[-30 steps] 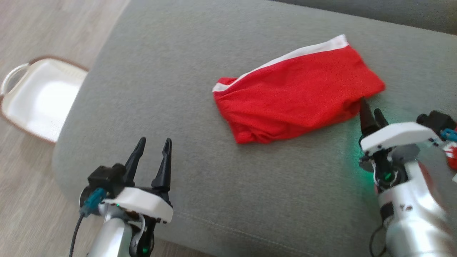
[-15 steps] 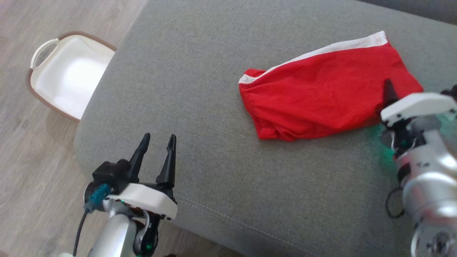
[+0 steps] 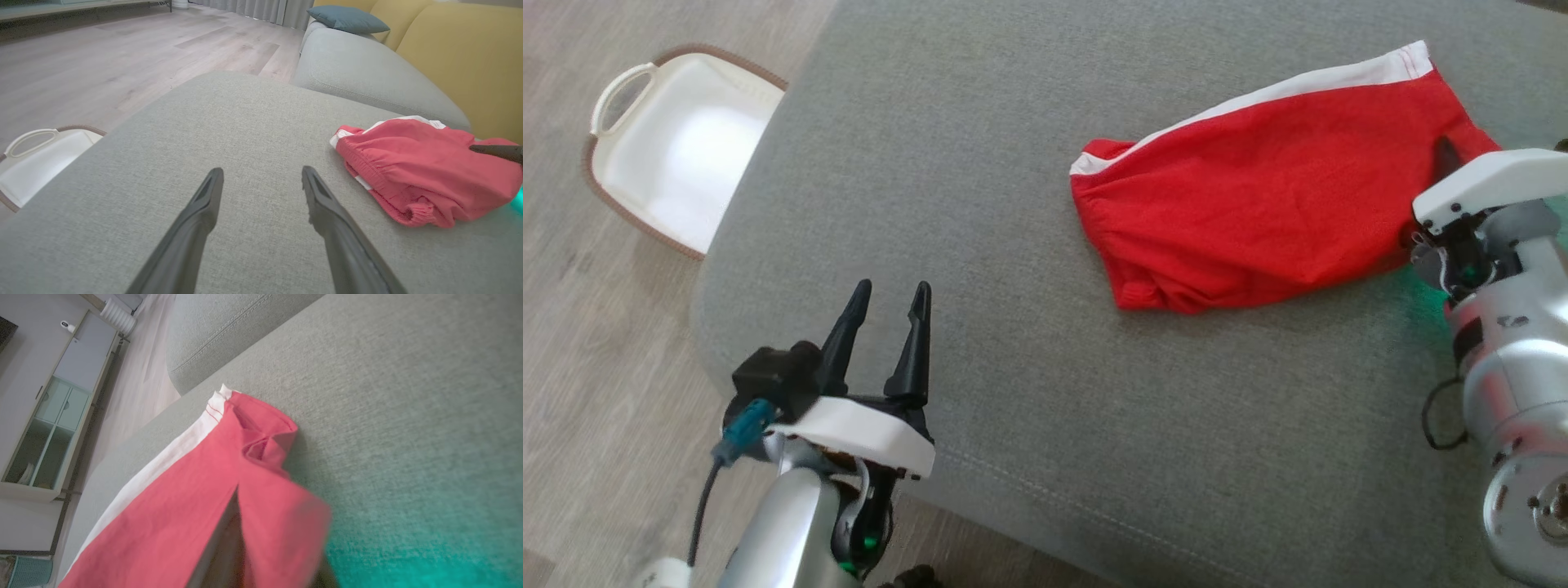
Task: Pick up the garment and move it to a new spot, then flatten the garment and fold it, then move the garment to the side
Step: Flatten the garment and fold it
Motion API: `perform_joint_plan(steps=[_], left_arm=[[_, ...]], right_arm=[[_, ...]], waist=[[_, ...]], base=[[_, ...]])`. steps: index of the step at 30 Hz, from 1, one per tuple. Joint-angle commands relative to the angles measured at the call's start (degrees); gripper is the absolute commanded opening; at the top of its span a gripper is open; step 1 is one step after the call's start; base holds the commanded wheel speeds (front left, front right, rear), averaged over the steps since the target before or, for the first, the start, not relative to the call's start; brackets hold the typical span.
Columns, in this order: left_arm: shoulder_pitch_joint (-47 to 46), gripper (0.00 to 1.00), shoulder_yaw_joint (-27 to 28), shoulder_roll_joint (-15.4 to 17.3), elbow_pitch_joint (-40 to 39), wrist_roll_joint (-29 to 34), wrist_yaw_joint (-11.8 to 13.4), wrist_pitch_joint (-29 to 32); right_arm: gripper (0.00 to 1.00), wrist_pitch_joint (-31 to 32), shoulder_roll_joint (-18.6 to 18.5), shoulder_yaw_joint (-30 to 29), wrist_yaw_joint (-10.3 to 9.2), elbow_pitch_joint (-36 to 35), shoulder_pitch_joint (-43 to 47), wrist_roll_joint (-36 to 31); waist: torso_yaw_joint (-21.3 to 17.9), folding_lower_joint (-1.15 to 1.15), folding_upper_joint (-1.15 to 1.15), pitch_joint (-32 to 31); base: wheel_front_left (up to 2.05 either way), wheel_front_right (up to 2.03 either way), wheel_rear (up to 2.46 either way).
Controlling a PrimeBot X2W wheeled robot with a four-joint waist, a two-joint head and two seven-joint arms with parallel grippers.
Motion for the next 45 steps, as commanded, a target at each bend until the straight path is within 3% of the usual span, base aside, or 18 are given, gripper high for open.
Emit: perform_joint_plan(steps=[1,13,25,36,45], left_arm=[[-1.83,1.0,1.64,0.51,-1.59,-1.7,0.35,-0.7],[-1.07,1.0,2.89,0.51,-1.57,-2.69,0.72,-0.7],[1.9,1.0,3.88,0.51,-1.93,-2.03,0.73,-0.7],[4.91,1.0,3.07,0.51,-1.68,-0.84,0.82,-0.7],[6.55,1.0,2.87,0.51,-1.08,0.27,0.59,-0.7]], right_arm=[[0.0,-0.89,1.74,-0.04,0.22,0.33,-0.75,-0.27],[0.0,-6.78,3.67,-2.54,0.22,-1.8,0.37,3.54],[0.0,-8.33,5.21,-1.05,0.22,-12.32,13.49,13.34],[0.0,-10.46,5.28,4.84,0.22,-20.38,25.08,24.35],[0.0,-14.98,5.28,16.41,0.22,-23.36,27.55,29.74]], waist=[[-0.4,0.0,0.0,-0.01],[-6.94,0.0,0.0,-3.98],[-14.19,0.0,0.0,-9.17],[-15.08,0.0,0.0,-11.44],[-14.77,0.0,0.0,-12.12]], base=[[0.0,0.0,0.0],[0.0,0.0,0.0],[0.0,0.0,0.0],[0.0,0.0,0.0],[0.0,0.0,0.0]])
